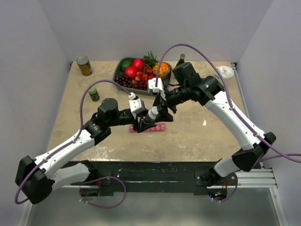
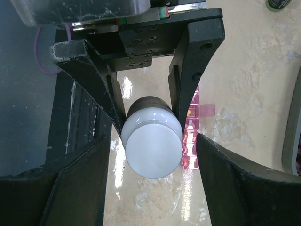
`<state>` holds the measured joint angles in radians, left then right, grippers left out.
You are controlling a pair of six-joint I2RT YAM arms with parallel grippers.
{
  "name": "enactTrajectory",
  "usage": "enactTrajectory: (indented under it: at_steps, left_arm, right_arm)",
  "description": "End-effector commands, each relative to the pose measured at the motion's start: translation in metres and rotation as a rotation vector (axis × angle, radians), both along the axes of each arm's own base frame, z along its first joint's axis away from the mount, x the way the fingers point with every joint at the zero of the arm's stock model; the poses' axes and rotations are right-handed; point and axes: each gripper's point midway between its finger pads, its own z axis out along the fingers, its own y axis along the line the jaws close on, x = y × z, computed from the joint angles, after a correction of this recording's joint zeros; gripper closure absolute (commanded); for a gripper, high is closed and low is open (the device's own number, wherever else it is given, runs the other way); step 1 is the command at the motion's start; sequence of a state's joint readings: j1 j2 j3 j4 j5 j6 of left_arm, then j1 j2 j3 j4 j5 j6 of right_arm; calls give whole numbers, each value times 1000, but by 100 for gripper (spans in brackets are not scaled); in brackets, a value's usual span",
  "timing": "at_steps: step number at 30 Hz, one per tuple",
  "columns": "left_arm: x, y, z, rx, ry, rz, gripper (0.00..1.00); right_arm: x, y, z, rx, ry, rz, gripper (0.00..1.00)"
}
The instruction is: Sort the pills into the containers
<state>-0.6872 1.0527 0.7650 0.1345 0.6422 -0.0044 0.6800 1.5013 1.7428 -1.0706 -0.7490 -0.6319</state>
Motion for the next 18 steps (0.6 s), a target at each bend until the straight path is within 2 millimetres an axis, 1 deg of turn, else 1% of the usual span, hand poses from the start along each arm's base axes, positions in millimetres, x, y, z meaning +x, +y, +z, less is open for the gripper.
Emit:
enactTrajectory:
  at_steps: [1,6,9,10,12,13,15,16,18]
  left_arm:
    - [5,-1,19,-10,-64,-7,100]
    - [6,0,17,4,-59,-2,100]
    - [6,1,18,6,-61,4,100]
    - [6,1,18,6,-63,2,100]
    - [6,1,21,1,-67,7,100]
    - [6,1,21,0,-69,6,100]
    - [6,1,22,-3,-68,8,100]
    - [5,1,22,-6,-70,5,100]
    - [3,1,20,-10,-64,-4,100]
  right_arm:
    - [-1,0,16,25,-23,-13,25]
    - [2,0,20,30,-35,-28,30]
    - [1,0,20,29,-34,-27,37]
    - [1,0,19,28,-33,-24,43]
    - [1,0,18,25,-24,-22,50]
    - [0,0,17,22,-24,-18,59]
    - [0,-1,19,27,-25,-16,68]
    - [-2,0,20,29,-26,-7,71]
    - [-6,1,28,54,-24,11,76]
